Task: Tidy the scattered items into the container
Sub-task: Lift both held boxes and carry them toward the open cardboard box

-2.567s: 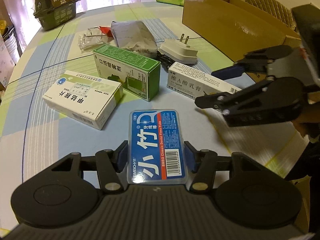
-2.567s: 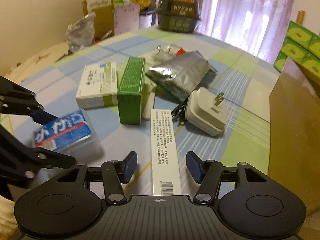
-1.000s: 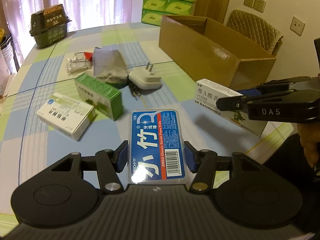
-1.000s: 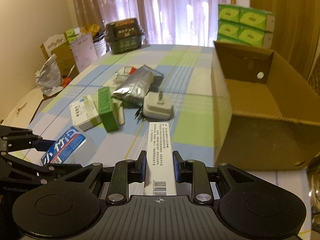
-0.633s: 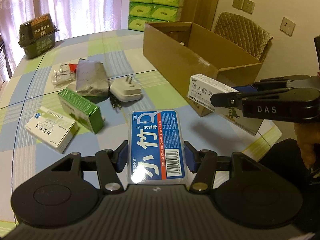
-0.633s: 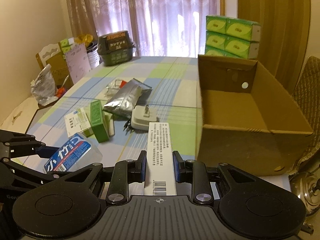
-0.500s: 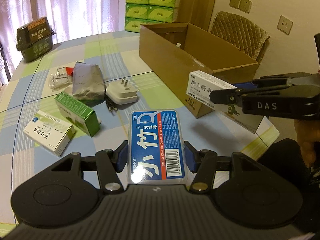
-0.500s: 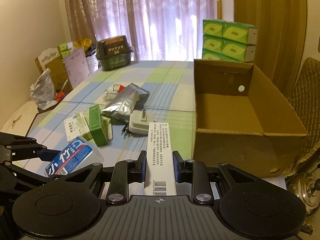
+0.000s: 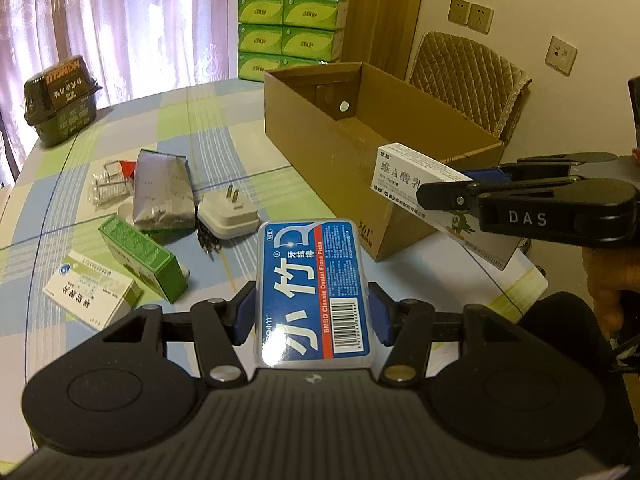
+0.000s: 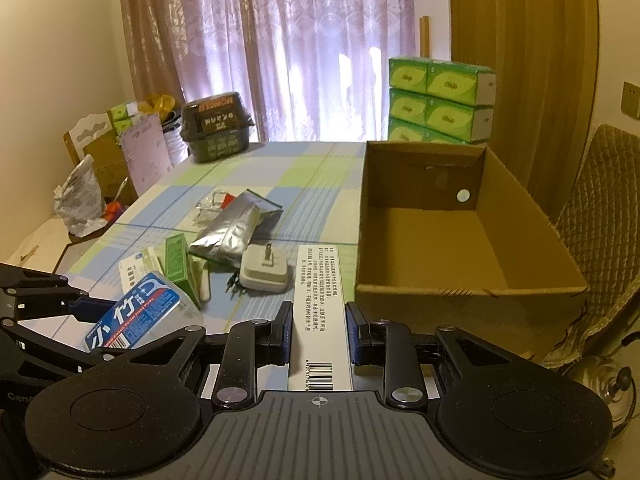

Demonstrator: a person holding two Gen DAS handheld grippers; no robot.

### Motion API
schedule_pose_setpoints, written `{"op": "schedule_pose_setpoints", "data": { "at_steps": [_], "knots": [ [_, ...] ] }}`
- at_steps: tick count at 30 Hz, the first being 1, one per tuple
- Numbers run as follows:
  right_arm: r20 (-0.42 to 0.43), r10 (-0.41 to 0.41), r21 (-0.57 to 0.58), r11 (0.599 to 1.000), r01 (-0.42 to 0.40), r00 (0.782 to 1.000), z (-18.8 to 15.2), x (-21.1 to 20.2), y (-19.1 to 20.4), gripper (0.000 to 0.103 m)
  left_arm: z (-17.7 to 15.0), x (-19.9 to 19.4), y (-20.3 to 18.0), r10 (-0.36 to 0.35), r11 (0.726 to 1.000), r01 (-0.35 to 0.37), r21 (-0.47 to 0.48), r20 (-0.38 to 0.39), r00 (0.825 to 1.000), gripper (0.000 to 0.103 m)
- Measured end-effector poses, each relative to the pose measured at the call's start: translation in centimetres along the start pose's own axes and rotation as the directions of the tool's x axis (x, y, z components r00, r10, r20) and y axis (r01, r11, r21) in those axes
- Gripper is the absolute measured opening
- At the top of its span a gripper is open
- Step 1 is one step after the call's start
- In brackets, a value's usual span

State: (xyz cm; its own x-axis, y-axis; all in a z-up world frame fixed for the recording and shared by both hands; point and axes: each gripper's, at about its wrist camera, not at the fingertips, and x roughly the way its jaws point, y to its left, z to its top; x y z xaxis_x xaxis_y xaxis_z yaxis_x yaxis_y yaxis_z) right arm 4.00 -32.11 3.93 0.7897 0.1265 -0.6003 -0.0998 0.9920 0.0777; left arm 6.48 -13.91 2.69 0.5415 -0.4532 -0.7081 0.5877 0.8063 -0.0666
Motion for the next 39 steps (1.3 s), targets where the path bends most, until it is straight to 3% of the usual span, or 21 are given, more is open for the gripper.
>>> {"op": "schedule_pose_setpoints", "data": {
  "at_steps": [8,9,10,18,22,27,34,39],
  "knots": [
    [0.069,-0.05,-0.031,0.998,0.052,0.996,2.8,-1.2,-1.7,0.029,2.4,0.1,-1.1,-0.002,1.0,0.001,0.028,0.025,1.0,0.052],
    [0.08,-0.059,-0.033,0.998,0.062,0.995,3.4,-1.3,-2.1,0.011,2.9,0.1,-1.3,-0.004,0.999,0.003,0.033,0.031,1.0,0.052],
    [0.089,-0.066,-0.036,0.997,0.069,0.994,3.9,-1.4,-2.5,0.004,3.4,0.1,-1.4,-0.006,0.999,0.005,0.038,0.038,0.999,0.052],
    [0.113,-0.106,-0.042,0.993,0.112,0.988,6.2,0.1,-6.5,0.003,7.3,2.3,-3.3,-0.032,0.998,0.028,0.049,0.066,0.997,0.052],
    [0.109,-0.073,0.026,0.997,0.071,0.991,5.0,0.5,-9.3,0.003,7.5,3.5,-4.2,-0.048,0.998,0.045,0.051,0.054,0.997,0.052],
    [0.08,-0.087,0.072,0.994,0.081,0.993,2.3,-0.6,-11.6,0.003,6.3,4.5,-4.6,-0.058,0.997,0.056,0.05,0.032,0.998,0.052],
    [0.058,-0.058,0.042,0.998,0.055,0.997,-1.0,-3.4,-10.5,0.004,5.4,5.1,-4.4,-0.063,0.997,0.063,0.036,0.017,0.998,0.052],
    [-0.028,-0.029,-0.005,1.0,0.029,0.999,-4.1,-3.0,-8.6,0.004,4.1,5.3,-3.9,-0.06,0.998,0.061,0.016,-0.006,0.998,0.052]
  ]
}}
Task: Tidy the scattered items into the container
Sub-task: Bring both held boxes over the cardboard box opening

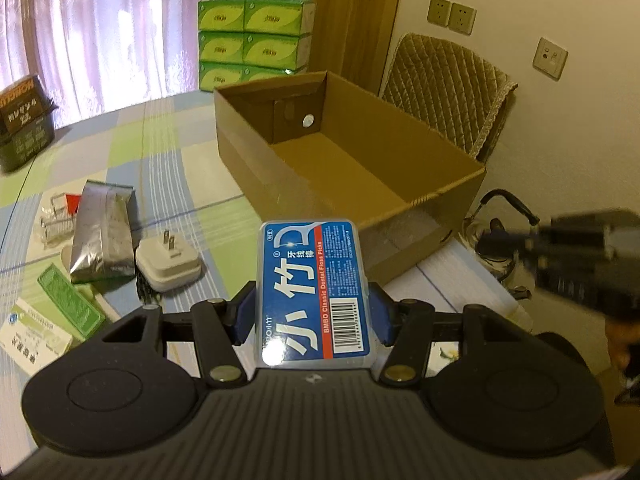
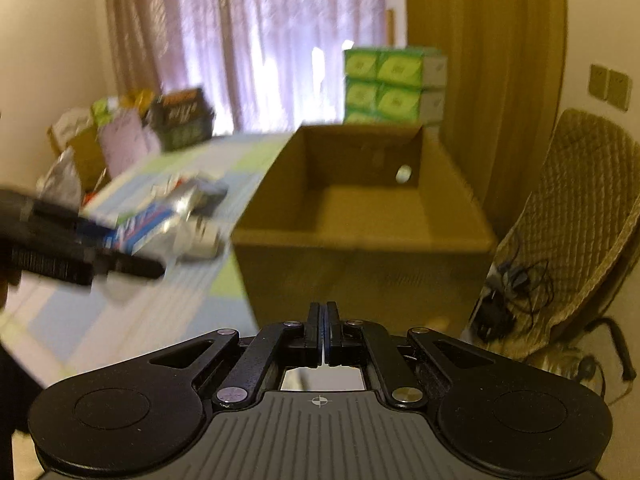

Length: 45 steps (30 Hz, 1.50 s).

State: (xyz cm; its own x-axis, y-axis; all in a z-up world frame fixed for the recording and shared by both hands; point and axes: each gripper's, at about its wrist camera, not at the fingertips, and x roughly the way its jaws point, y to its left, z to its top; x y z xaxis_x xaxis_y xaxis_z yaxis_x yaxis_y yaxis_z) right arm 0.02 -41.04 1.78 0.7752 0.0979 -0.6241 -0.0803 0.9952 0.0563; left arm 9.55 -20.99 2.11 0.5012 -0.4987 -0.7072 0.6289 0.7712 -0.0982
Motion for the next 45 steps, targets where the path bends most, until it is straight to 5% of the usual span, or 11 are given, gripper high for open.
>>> {"op": "schedule_pose_setpoints", "data": {
  "at_steps": [5,7,8,9,14,22,25,29,32,45],
  "knots": [
    [-0.092,0.025,0.003,1.0,-0.025,0.995,-3.0,1.2,0.9,0.005,-1.5,0.1,0.7,0.004,1.0,-0.005,-0.023,-0.027,1.0,0.052],
    [-0.111,0.028,0.003,1.0,-0.028,0.993,-3.6,1.6,1.2,0.052,-2.0,0.2,0.8,0.006,1.0,-0.007,-0.029,-0.035,0.999,0.052],
    [-0.111,0.025,0.005,1.0,-0.024,0.994,-3.8,1.6,1.2,0.101,-2.2,0.2,1.0,0.007,0.999,-0.008,-0.032,-0.038,0.999,0.052],
    [-0.083,0.009,0.001,1.0,-0.009,0.997,-4.0,1.3,1.4,0.103,-2.4,0.2,1.1,0.007,0.999,-0.008,-0.037,-0.04,0.999,0.052],
    [-0.107,0.009,-0.044,0.999,-0.014,0.994,-4.3,1.9,1.8,0.103,-3.0,0.4,1.6,0.007,0.998,-0.01,-0.056,-0.049,0.999,0.052],
    [-0.258,0.05,-0.071,0.995,-0.071,0.965,-5.3,5.3,1.9,0.103,-3.5,0.8,2.0,-0.002,0.997,-0.002,-0.072,-0.063,0.998,0.052],
    [-0.314,0.063,-0.08,0.992,-0.092,0.947,-5.6,6.8,1.9,0.076,-3.6,1.0,2.1,-0.003,0.997,-0.002,-0.076,-0.067,0.998,0.052],
    [-0.355,0.039,-0.112,0.99,-0.084,0.934,-6.2,8.1,1.9,0.071,-3.8,1.2,2.4,-0.002,0.997,-0.004,-0.083,-0.073,0.997,0.052],
    [-0.342,0.024,-0.124,0.99,-0.071,0.939,-5.9,8.0,1.7,0.041,-4.0,1.4,2.5,-0.003,0.996,-0.003,-0.086,-0.079,0.997,0.052],
    [-0.271,0.034,-0.085,0.995,-0.059,0.962,-3.0,4.5,3.0,0.04,-3.8,1.0,2.4,-0.017,0.996,0.011,-0.088,-0.061,0.998,0.052]
  ]
}}
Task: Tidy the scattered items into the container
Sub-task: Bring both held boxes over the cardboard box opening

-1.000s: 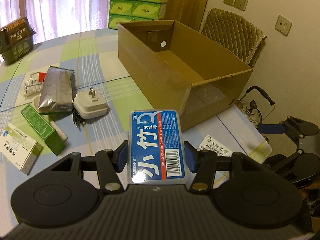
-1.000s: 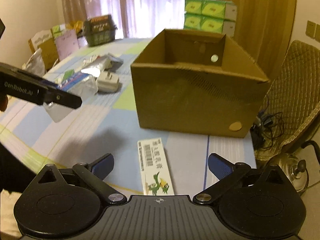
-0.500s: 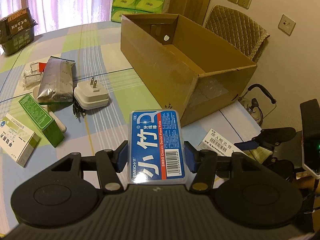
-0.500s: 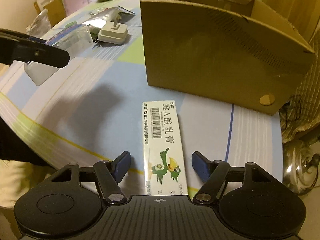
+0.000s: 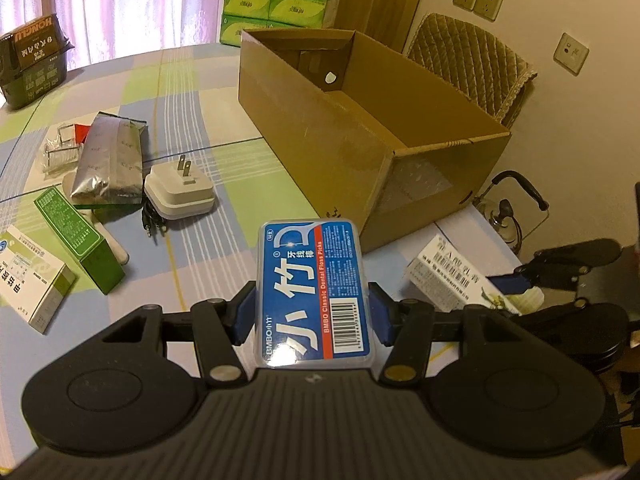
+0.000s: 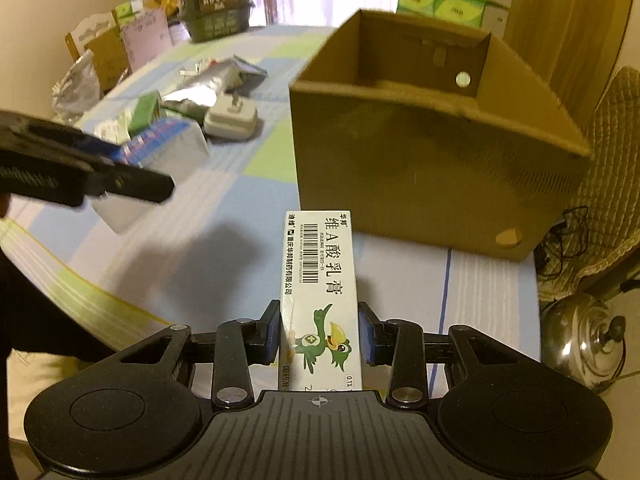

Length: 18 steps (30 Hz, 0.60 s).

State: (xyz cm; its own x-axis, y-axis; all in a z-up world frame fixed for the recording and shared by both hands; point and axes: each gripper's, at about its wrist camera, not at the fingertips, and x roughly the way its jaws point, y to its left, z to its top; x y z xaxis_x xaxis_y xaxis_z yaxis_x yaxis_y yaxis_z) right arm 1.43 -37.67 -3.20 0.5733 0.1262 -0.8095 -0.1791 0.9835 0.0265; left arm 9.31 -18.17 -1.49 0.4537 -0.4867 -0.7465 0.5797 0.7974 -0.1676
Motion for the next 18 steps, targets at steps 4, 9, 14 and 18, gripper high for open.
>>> {"op": "schedule_pose_setpoints", "data": {
  "at_steps": [4,9,14,18],
  "knots": [
    [0.035,-0.016,-0.003,1.0,0.016,0.999,1.8,-1.5,0.5,0.04,0.2,-0.7,0.0,-0.001,1.0,0.001,-0.002,0.018,1.0,0.052],
    [0.059,-0.045,-0.015,0.999,0.046,0.997,3.0,-2.4,1.2,0.04,0.3,-1.6,-0.1,-0.001,1.0,0.001,-0.006,0.039,0.999,0.052],
    [0.071,-0.07,-0.026,0.997,0.072,0.995,3.4,-2.9,1.6,0.04,0.5,-2.5,-0.1,0.002,1.0,-0.001,-0.006,0.056,0.998,0.052],
    [0.086,-0.079,-0.037,0.996,0.082,0.993,3.8,-3.4,1.8,0.04,0.6,-3.0,-0.2,0.001,1.0,-0.001,-0.006,0.067,0.998,0.052]
  ]
}}
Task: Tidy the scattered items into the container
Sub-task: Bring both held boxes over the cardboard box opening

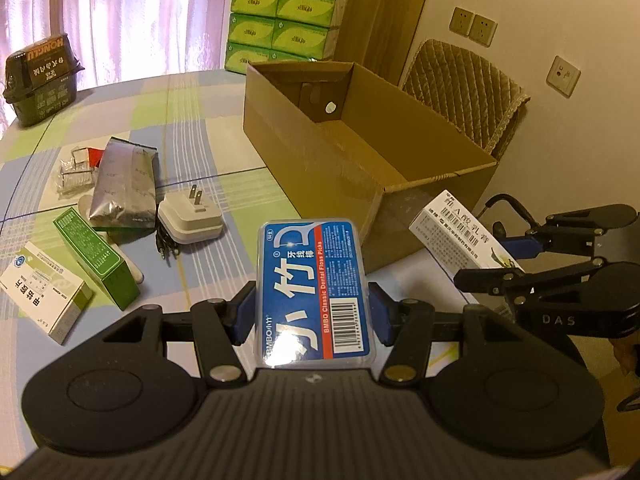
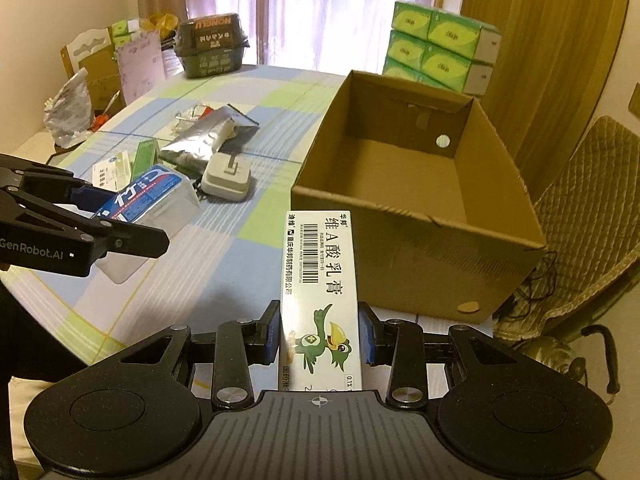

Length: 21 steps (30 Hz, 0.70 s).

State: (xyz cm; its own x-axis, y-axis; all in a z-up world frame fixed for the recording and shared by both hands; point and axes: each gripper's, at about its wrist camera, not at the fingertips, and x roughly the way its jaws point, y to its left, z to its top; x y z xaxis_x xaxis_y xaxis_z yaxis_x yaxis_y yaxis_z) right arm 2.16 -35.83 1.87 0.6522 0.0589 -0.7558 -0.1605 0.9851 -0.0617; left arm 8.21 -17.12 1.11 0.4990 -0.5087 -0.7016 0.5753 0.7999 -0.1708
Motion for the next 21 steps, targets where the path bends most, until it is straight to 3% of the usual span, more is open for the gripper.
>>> {"op": "schedule_pose_setpoints", "data": {
  "at_steps": [21],
  "knots": [
    [0.046,-0.037,-0.041,0.998,0.039,0.998,1.0,-1.6,0.0,0.04,0.3,-1.0,-0.7,-0.004,1.0,0.004,0.026,0.023,1.0,0.052]
  ]
}}
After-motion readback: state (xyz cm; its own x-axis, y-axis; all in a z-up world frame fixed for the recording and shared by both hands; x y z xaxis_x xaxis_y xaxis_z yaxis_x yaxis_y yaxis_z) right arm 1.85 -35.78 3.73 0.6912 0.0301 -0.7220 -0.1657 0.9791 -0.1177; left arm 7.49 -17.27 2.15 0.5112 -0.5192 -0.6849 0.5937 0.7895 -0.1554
